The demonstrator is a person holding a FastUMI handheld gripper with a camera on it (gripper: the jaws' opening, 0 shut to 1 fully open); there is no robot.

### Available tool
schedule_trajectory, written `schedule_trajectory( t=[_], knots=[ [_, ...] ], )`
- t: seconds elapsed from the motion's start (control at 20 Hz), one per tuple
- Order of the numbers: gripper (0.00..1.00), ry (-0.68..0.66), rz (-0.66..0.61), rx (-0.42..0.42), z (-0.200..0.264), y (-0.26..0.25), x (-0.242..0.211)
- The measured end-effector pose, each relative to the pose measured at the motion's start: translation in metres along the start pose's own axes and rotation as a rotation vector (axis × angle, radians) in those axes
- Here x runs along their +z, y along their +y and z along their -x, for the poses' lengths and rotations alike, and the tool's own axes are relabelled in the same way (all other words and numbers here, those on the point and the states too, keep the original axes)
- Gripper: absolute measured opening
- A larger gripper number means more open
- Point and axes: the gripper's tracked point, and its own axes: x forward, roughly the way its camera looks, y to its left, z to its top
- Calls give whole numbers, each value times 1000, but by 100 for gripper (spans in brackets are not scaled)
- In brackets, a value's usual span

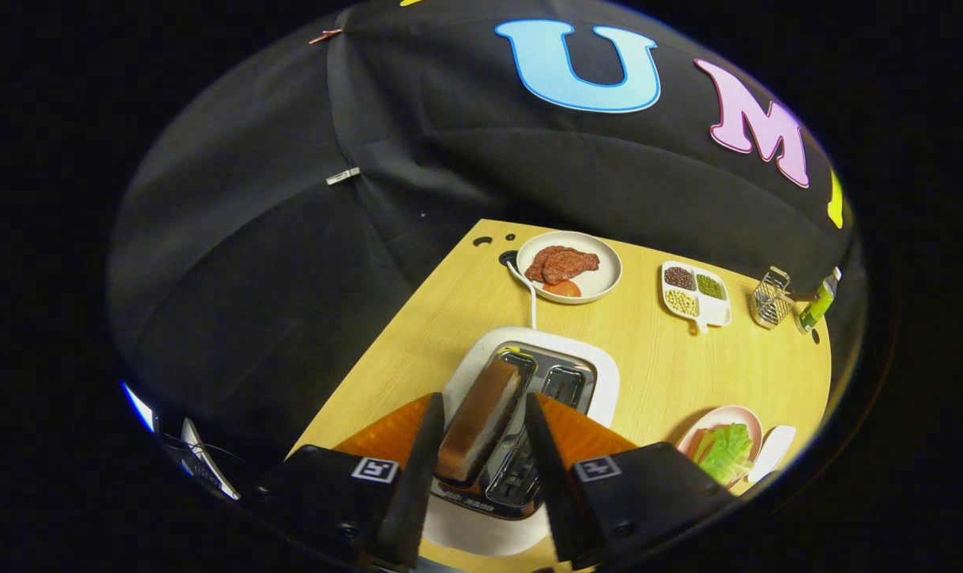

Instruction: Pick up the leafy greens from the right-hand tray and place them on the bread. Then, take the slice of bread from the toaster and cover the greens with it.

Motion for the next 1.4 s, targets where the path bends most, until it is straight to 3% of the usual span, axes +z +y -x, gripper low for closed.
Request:
schedule_trajectory(
  t=[0.15,0.2,0.55,0.95,1.2,1.4],
  knots=[
    [16,19,-93,-41,0,-4,-6],
    [13,22,-113,-54,0,-6,-6],
    [13,-2,-137,0,17,0,6],
    [13,-90,-217,132,82,-21,45],
    [13,-128,-230,146,120,-67,54],
    [13,-145,-220,95,133,-128,43]
  ],
)
